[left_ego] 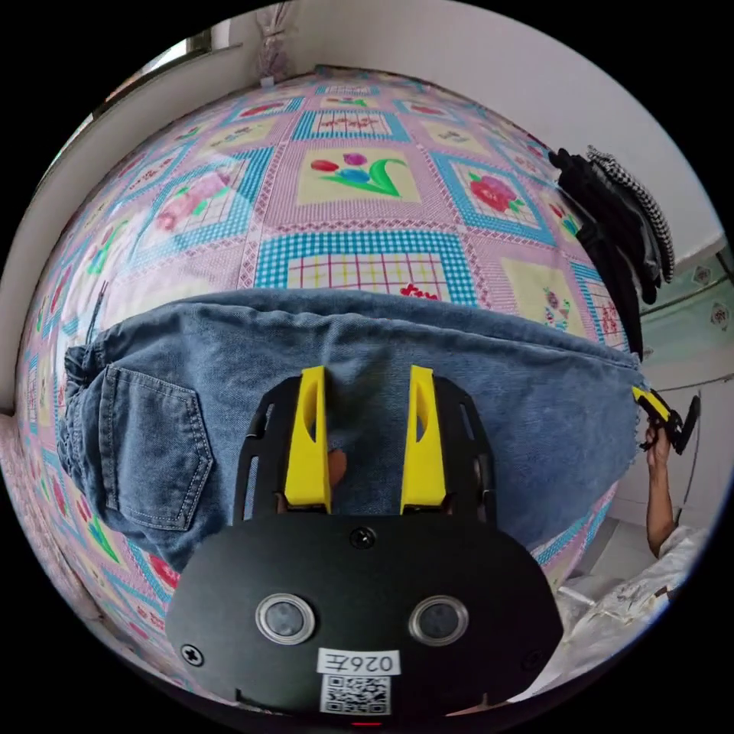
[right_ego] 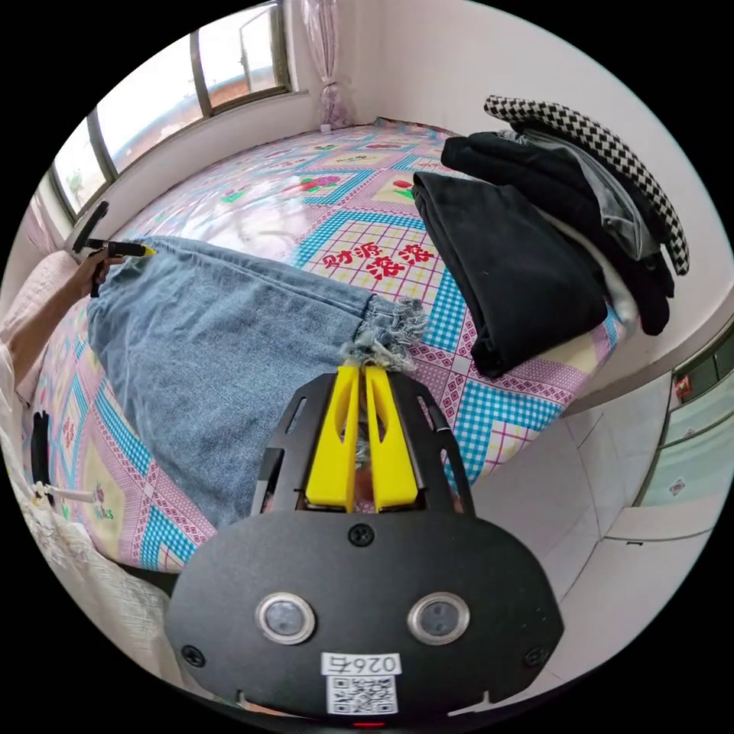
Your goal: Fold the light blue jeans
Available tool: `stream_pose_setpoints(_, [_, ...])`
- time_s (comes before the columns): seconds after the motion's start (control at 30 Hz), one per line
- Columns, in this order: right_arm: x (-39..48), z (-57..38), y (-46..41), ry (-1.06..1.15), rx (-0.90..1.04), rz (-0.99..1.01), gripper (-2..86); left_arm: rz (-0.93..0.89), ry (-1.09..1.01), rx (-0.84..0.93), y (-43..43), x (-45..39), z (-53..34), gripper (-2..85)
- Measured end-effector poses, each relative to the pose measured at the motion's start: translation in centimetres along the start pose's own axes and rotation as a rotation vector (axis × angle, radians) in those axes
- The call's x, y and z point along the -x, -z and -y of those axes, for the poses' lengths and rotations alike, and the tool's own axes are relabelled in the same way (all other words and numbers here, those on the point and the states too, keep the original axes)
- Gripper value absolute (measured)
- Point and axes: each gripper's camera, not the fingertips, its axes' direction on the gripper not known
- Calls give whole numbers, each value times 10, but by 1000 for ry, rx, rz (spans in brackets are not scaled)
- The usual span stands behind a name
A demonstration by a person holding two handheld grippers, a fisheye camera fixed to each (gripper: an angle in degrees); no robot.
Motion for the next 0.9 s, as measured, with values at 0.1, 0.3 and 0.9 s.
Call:
stream_pose_setpoints(0.1, [26,-8,15,36,-23,-10,-14,18,20,-14,7,-5,-1,10])
stream_pose_setpoints(0.3, [51,-18,71,31,-122,79,-15,-160,88,-211,63,19,-40,-7])
stream_pose_setpoints(0.9, [17,-62,47,-101,-91,46,38,-210,135,-387,107,31,-108,-9])
